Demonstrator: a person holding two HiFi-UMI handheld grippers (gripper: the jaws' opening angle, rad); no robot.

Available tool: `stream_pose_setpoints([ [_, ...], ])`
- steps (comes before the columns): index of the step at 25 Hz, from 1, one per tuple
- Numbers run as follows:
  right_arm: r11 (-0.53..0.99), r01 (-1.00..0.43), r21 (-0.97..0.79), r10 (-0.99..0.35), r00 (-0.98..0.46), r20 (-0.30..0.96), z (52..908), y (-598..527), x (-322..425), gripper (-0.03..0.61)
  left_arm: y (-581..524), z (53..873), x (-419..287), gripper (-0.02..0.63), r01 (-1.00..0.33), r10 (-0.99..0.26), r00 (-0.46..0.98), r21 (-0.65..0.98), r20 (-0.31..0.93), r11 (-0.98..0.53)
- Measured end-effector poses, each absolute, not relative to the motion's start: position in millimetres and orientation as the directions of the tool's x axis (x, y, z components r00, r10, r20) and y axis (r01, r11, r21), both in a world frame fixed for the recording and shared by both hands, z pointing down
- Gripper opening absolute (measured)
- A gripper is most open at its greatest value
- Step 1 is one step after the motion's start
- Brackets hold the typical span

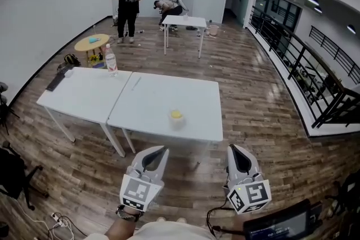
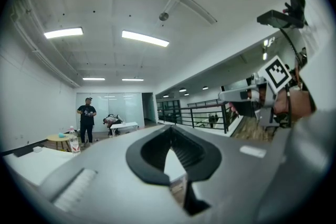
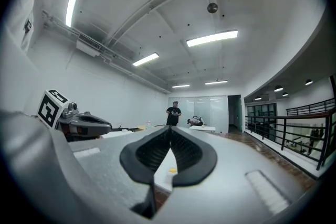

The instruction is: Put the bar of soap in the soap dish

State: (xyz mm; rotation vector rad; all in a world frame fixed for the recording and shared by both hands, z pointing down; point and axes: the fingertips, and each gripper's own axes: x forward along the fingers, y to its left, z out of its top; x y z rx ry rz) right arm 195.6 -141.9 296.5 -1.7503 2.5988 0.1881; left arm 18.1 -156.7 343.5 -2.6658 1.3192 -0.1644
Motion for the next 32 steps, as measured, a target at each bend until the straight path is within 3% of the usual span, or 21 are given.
stream_pose_setpoints([
  [32,0.347,-0.93,0.118,-0.935,-0.353,-0.031,305,-87,144,0.003,-109,360,-30,0.008,-0.755,-0.769,0.636,-0.16,0.057,-0.636],
])
